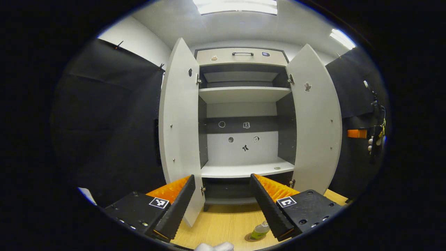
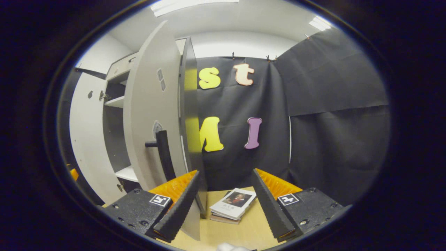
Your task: Grasp the bottle in the cabinet with the left hand and place it on the coaster, then close the right door with the right hand and the left door with the left hand.
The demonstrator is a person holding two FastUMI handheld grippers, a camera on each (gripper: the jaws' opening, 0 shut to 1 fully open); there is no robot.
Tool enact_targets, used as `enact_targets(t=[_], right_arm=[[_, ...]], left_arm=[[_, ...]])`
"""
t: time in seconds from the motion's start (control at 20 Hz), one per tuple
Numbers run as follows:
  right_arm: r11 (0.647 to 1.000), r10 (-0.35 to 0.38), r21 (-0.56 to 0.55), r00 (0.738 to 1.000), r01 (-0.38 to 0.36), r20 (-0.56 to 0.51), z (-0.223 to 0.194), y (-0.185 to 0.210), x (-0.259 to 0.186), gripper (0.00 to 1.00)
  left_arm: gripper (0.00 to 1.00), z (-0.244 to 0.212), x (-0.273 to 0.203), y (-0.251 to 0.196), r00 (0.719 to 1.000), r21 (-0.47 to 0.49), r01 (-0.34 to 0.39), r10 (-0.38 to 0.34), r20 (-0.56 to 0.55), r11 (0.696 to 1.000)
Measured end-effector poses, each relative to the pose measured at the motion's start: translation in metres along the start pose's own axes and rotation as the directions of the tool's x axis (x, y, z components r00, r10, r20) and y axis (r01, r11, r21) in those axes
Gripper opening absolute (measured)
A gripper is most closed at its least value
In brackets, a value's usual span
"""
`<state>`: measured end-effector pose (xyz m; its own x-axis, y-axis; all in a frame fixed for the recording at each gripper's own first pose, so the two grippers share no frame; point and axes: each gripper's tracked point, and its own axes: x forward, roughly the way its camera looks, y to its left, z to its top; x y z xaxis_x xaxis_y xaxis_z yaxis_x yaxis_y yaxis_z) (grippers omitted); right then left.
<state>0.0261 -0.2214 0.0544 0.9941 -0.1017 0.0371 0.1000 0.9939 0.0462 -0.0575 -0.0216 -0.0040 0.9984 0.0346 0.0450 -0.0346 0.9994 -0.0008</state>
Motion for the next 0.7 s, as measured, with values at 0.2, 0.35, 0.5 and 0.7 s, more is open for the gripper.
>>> enact_targets(t=[0.2,0.35,0.5,0.7], right_arm=[[0.992,0.127,0.019,0.992,-0.127,-0.021,0.001,0.013,0.028,0.96],[0.977,0.212,0.041,0.977,-0.21,-0.037,0.002,0.037,0.036,0.97],[0.977,0.213,0.018,0.976,-0.213,-0.047,0.002,0.046,0.036,0.94],[0.989,0.126,-0.073,0.992,-0.128,-0.031,0.008,0.044,0.03,0.96]], left_arm=[[0.96,0.01,-0.013,-0.006,0.997,0.014,-0.08,0.08,-0.009,0.997],[0.96,0.008,-0.02,-0.021,0.995,0.003,-0.101,0.101,-0.02,0.995],[0.96,0.008,-0.019,-0.027,0.997,0.002,-0.076,0.076,-0.017,0.997],[0.96,0.0,-0.011,-0.023,0.999,0.009,-0.031,0.031,-0.023,0.999]])
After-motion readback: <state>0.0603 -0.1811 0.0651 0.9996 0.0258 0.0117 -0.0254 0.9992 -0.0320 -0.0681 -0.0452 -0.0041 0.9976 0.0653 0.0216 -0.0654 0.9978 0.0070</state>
